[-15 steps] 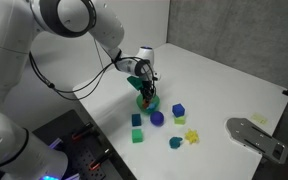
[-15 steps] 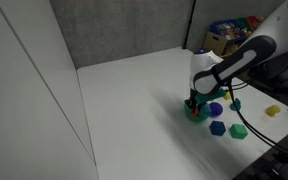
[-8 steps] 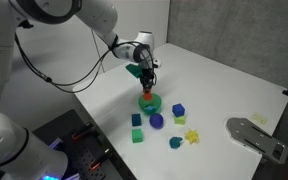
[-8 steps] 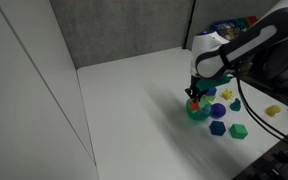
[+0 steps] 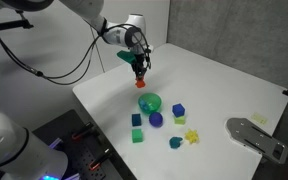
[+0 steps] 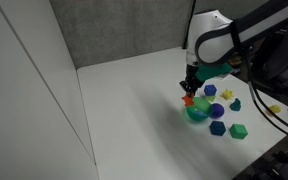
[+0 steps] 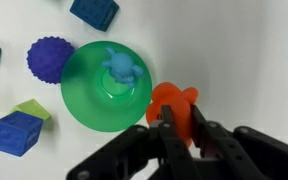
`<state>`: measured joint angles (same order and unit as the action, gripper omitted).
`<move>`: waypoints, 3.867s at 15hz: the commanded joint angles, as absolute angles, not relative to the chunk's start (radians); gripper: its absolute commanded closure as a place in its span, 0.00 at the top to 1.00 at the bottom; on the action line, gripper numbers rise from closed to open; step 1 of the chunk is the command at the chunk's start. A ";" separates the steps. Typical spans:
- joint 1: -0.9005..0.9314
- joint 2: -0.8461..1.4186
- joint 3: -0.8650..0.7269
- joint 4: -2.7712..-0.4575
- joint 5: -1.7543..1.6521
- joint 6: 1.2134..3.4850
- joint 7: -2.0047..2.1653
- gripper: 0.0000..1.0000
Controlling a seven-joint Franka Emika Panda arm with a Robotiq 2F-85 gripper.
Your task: Remove the orange toy teddy from the bowl
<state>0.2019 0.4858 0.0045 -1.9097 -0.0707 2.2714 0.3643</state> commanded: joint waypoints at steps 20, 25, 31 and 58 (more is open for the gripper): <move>0.304 0.619 -0.012 -1.971 -0.106 2.519 0.336 0.66; 0.263 0.503 0.007 -1.992 -0.078 2.466 0.302 1.00; 0.199 0.371 -0.021 -1.976 -0.094 2.339 0.320 1.00; -0.043 -0.235 -0.049 -2.178 -0.048 1.947 0.034 1.00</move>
